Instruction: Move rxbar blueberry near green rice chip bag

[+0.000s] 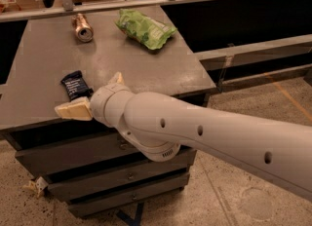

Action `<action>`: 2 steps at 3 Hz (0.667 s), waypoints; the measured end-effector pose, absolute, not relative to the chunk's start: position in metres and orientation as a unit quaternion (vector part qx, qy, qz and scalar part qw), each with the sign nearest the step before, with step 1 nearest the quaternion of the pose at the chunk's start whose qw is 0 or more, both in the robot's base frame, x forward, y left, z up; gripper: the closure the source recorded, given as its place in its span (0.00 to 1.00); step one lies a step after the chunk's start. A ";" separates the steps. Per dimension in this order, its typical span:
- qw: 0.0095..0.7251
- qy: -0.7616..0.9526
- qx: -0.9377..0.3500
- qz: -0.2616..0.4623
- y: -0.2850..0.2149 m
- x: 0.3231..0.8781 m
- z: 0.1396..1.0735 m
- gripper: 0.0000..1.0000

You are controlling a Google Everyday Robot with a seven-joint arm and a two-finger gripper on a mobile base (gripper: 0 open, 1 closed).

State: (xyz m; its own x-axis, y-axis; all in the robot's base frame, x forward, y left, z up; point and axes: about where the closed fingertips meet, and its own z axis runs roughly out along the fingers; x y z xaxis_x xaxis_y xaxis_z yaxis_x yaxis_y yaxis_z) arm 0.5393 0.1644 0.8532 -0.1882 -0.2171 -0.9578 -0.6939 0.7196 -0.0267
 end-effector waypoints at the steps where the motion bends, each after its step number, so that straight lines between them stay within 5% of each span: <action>1: 0.560 0.737 -0.316 0.210 0.184 0.550 0.849 0.00; 2: 0.561 0.740 -0.313 0.199 0.199 0.563 0.844 0.00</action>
Offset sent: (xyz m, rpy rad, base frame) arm 0.0464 0.0574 -0.0180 -0.0442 -0.0099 -0.0448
